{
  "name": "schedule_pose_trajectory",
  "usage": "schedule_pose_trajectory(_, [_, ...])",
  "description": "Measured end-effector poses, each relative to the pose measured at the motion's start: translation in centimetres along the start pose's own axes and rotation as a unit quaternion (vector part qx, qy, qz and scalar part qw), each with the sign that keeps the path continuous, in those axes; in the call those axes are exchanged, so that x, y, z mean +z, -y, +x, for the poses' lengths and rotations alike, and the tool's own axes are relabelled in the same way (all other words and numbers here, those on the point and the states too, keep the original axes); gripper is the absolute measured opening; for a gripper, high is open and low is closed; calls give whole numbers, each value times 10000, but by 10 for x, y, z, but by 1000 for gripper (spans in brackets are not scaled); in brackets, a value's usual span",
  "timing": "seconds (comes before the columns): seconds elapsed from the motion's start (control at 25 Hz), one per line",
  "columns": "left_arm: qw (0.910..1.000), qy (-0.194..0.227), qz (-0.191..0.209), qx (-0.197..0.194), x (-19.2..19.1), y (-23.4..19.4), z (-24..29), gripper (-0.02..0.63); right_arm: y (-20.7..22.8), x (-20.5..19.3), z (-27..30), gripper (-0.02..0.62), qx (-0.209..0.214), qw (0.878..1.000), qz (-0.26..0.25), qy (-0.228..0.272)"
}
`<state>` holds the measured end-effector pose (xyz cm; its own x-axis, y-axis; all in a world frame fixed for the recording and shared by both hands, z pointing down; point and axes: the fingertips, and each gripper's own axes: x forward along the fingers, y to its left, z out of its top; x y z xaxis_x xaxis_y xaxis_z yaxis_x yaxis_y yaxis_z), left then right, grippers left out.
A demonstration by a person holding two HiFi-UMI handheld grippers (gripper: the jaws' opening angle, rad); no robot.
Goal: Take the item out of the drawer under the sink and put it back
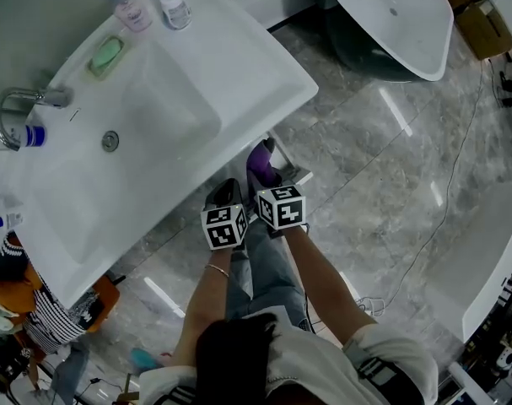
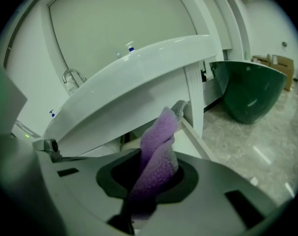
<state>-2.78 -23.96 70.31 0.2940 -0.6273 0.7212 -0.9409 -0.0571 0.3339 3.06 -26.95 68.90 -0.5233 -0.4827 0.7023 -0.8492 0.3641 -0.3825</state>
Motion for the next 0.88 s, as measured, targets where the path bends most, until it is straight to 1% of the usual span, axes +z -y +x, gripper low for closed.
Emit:
schedule_pose_trajectory(0.12, [10000, -1, -11, 33, 3, -4, 10, 9, 2, 1, 11, 86, 115, 9999, 81, 66])
schedule_pose_trajectory(0.2, [10000, -8, 2, 27, 2, -4, 15, 11, 5, 1, 18, 86, 106, 9999, 40, 46])
schedule_pose_trajectory(0.4, [9996, -82, 202, 154, -2, -11, 26, 11, 14, 2, 39, 86, 85, 9999, -63, -91])
schedule_pose_trajectory(0.48, [9997, -104, 141, 182, -5, -14, 32, 11, 16, 2, 47, 87, 146, 9998, -18, -123])
schedule_pose_trajectory(0.64, [9994, -111, -110, 305, -7, -24, 40, 11, 18, -2, 62, 92, 267, 9993, 187, -197])
schedule_pose_trajectory(0.76, [9989, -111, -227, 398, -7, -31, 44, 11, 19, -7, 71, 92, 251, 9990, 91, -353])
schedule_pose_trajectory(0.88, [9987, -108, -256, 429, -7, -34, 50, 11, 23, -13, 80, 95, 206, 9988, 94, -442])
